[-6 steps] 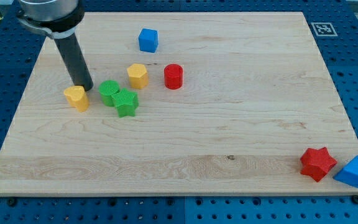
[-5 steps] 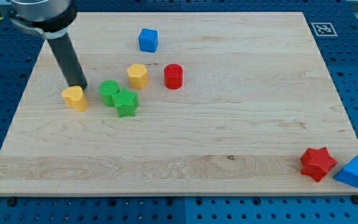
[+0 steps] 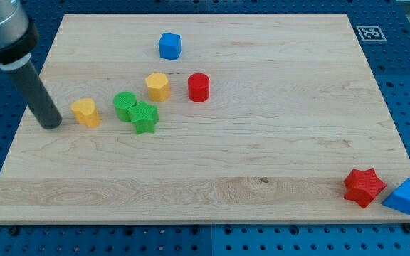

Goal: Push the green circle to the top center

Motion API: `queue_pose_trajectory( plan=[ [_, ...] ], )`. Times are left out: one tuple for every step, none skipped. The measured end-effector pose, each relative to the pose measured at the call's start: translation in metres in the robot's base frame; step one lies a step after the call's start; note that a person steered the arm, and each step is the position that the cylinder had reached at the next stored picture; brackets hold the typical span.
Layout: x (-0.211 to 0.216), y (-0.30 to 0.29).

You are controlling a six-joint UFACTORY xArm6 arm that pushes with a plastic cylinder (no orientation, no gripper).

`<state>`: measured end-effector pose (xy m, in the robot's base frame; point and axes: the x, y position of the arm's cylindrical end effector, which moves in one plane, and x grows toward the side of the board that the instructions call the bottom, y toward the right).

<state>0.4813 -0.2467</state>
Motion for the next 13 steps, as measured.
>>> queue_pose_trajectory(
  plan=[
    [0.025, 0.000],
    [0.029, 0.000],
    [0.028, 0.007],
    [0.024, 0.025],
    [0.017, 0.051],
    [0.003, 0.073],
    [-0.014, 0.092],
    [-0.029, 0.109],
    [-0.043, 0.125],
    [-0.055, 0.140],
    [-0.064, 0.150],
    [-0.071, 0.161],
    [-0.080, 0.170]
  ],
)
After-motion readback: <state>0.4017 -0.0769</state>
